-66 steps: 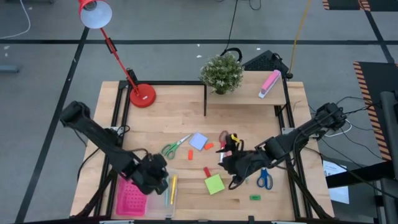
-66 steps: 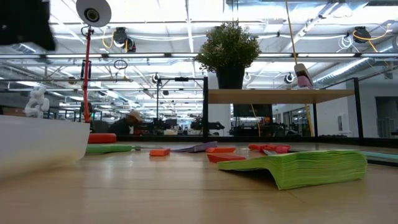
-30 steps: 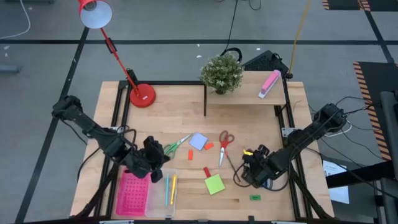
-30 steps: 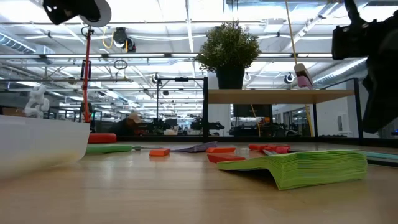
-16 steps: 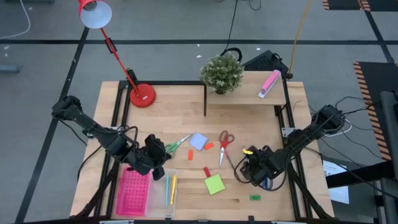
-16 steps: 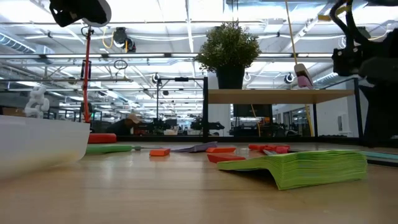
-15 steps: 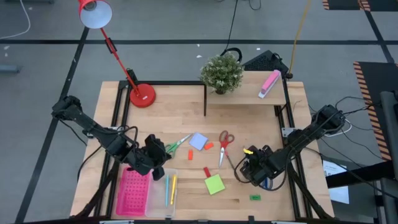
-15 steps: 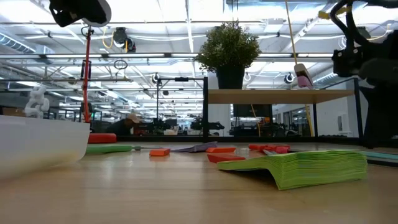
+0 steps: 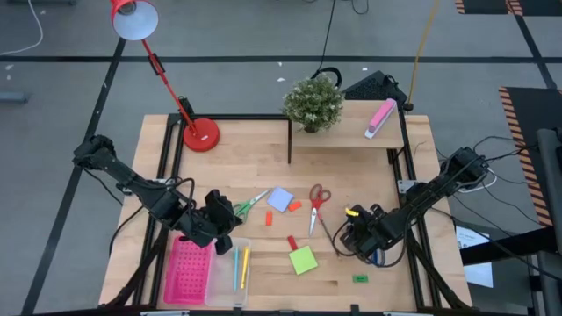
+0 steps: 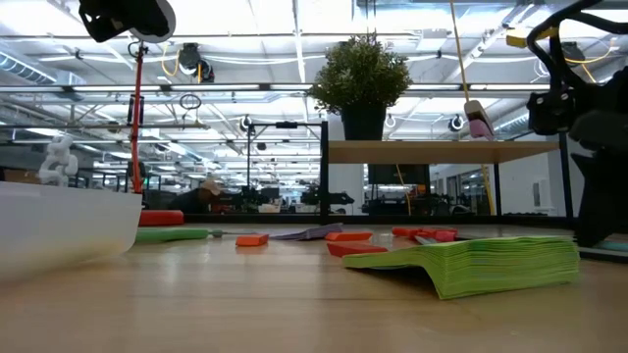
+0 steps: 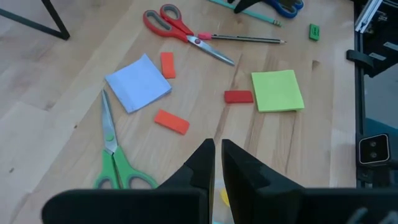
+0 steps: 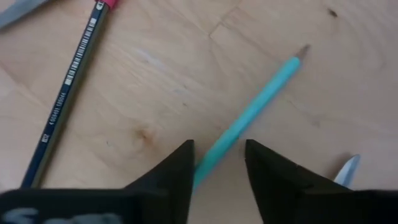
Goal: Pack school essentials
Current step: Put the light blue pencil into the pink supply box
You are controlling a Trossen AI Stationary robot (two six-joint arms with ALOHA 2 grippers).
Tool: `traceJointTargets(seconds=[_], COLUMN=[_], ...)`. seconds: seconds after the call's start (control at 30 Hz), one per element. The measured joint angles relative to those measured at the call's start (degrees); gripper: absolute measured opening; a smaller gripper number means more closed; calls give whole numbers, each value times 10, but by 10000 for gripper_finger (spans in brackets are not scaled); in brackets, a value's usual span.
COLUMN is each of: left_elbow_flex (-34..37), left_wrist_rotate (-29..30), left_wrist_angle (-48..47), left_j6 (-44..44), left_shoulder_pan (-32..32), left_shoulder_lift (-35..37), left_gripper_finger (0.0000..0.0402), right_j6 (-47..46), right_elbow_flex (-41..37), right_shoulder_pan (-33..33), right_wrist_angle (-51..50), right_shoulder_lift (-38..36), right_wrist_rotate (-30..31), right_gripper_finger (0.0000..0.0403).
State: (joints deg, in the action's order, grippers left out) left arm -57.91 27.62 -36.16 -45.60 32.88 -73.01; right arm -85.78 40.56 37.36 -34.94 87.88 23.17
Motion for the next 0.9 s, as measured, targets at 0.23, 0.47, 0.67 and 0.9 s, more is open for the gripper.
traceJointTargets(seconds=[0.23, 0.47, 0.67, 0.9], left_elbow_flex=[0, 0, 0, 0], left_wrist_rotate=[0, 0, 0, 0], left_wrist_angle=[0, 0, 0, 32], left_j6=[0, 4, 7, 37], left_shoulder_pan=[0, 0, 0, -11], left_shoulder_lift=[0, 0, 0, 0], left_gripper_finger=[31, 31, 31, 31], right_j6=[-5, 14, 64, 180], right_elbow_flex=[0, -1, -3, -4], right_shoulder_pan=[-4, -9, -10, -10], right_wrist_angle=[2, 2, 7, 57], right_shoulder_lift=[0, -1, -14, -34], right_wrist_rotate=[-4, -4, 3, 6], right_gripper_finger=[21, 17, 9, 10])
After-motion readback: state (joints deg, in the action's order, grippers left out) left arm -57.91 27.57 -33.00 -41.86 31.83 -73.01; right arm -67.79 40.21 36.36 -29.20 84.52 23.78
